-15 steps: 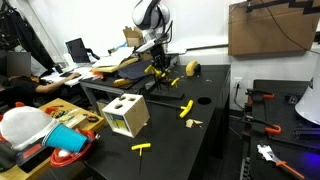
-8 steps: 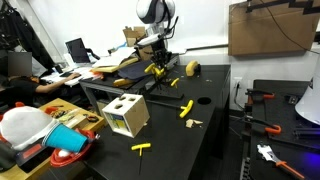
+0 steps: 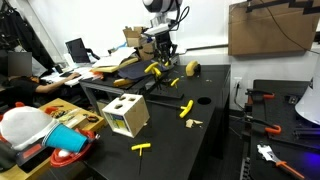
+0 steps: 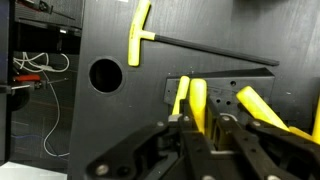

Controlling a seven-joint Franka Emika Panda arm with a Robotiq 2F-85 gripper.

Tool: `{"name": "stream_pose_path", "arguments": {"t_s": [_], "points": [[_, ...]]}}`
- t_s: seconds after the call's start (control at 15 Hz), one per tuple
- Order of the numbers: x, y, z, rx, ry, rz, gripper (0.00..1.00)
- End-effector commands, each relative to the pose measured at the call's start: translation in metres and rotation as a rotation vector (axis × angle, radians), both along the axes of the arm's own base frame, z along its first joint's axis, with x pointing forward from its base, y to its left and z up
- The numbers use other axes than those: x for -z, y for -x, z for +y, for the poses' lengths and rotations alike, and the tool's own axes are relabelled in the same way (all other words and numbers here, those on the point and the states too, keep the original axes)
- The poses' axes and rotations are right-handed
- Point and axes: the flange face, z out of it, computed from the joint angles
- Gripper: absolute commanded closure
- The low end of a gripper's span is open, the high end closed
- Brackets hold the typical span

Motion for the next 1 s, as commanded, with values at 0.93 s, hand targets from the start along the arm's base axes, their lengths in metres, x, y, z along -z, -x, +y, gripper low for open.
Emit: {"name": "stream_pose_path", "arguments": {"t_s": [0.93], "points": [[-0.025, 0.033, -0.016, -0.055, -0.012, -0.052, 0.96]]}}
